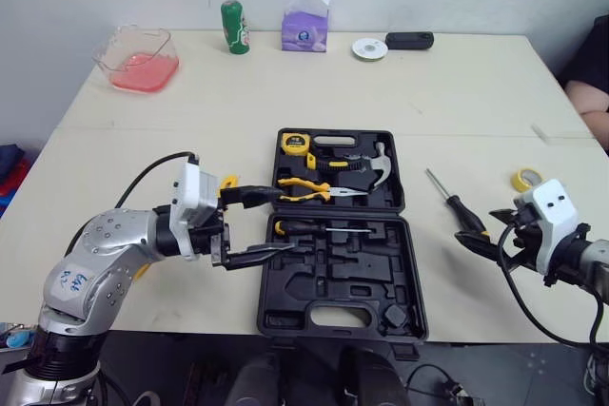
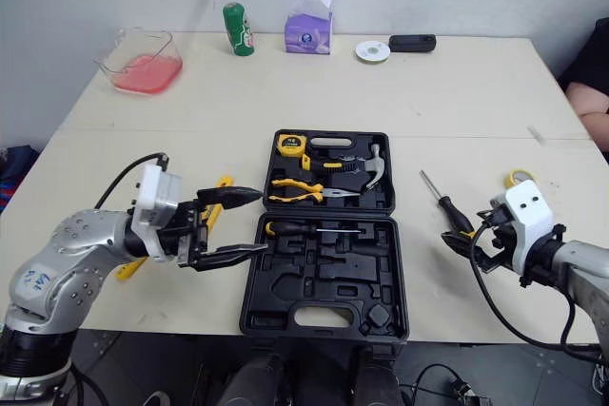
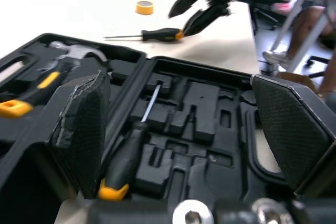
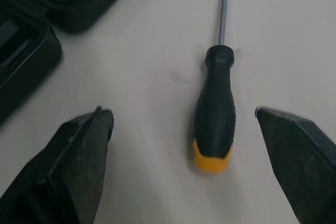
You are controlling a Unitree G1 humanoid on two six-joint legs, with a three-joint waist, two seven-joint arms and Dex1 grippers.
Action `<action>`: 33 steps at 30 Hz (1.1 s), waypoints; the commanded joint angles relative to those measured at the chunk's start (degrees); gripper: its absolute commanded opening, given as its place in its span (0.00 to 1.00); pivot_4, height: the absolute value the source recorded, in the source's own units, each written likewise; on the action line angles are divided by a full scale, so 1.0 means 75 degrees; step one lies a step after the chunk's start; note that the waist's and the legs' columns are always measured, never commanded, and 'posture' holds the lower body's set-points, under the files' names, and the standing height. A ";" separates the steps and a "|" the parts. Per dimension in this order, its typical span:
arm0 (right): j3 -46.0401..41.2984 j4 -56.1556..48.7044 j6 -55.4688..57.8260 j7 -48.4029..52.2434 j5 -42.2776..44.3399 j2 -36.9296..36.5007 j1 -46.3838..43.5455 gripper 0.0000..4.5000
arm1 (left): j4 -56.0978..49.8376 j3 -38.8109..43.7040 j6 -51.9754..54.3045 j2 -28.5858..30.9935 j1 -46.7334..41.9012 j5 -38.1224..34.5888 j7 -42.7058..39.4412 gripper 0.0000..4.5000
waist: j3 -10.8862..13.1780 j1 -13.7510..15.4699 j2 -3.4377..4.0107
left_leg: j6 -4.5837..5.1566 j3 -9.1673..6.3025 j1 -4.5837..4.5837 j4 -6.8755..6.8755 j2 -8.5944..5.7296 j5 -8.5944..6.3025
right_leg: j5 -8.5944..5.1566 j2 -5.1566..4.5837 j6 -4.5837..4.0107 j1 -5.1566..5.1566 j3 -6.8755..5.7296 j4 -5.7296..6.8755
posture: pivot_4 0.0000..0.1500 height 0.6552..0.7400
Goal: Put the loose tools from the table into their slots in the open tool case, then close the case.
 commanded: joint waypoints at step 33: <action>0.0379 0.1314 -0.1864 0.0683 -0.1358 0.0773 -0.1206 0.22 | -0.0283 0.0170 -0.0012 0.0167 0.0007 -0.0156 -0.0160 1.00 | -0.0001 -0.0017 -0.0002 | 0.0016 0.0005 -0.0045 0.0041 -0.0020 0.0013 | 0.0006 0.0014 0.0010 -0.0049 0.0004 0.0049 | 1.00 1.00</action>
